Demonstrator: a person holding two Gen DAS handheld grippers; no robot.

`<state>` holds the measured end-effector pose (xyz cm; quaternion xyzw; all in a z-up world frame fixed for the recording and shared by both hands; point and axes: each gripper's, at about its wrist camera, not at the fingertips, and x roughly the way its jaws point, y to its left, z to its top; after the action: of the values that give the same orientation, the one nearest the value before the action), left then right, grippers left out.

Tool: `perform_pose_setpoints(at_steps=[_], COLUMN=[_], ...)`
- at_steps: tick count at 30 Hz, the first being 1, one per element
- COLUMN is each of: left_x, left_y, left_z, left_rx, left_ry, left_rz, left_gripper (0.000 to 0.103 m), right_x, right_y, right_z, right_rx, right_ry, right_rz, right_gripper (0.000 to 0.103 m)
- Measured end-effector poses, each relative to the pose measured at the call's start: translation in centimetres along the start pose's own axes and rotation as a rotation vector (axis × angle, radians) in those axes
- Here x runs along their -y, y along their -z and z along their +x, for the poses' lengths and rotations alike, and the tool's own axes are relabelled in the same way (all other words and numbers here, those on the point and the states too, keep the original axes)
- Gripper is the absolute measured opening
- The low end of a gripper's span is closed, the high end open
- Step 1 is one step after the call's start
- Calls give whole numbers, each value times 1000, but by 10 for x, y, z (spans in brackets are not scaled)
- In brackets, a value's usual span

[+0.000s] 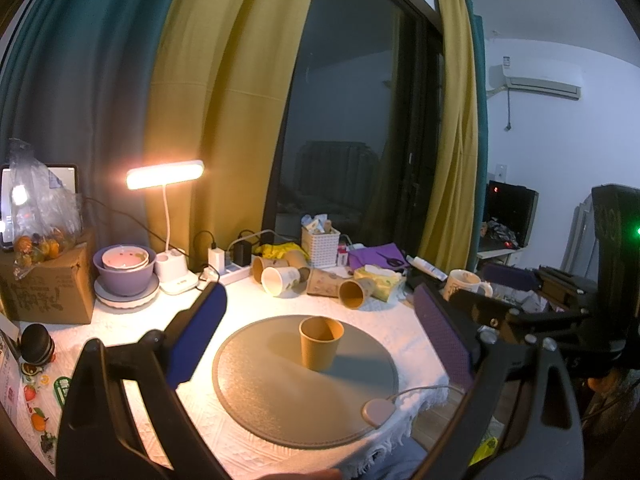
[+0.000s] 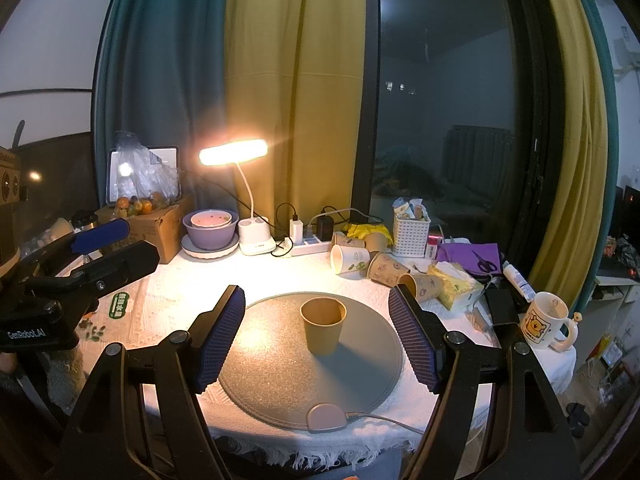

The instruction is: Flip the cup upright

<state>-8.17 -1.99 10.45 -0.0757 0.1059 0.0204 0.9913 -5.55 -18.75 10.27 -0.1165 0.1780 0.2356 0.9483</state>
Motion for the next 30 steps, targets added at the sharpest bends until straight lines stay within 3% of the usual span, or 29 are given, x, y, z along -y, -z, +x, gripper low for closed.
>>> perform_pose_setpoints(at_steps=[30], left_x=[8], left_y=[2], left_z=[-2], left_rx=[-1], left_ry=[15], left_rz=[7], left_gripper=[95], right_x=[1], right_y=[0], right_z=[1], right_rx=[-4], right_ry=[-1], right_rz=[1], right_gripper=[77])
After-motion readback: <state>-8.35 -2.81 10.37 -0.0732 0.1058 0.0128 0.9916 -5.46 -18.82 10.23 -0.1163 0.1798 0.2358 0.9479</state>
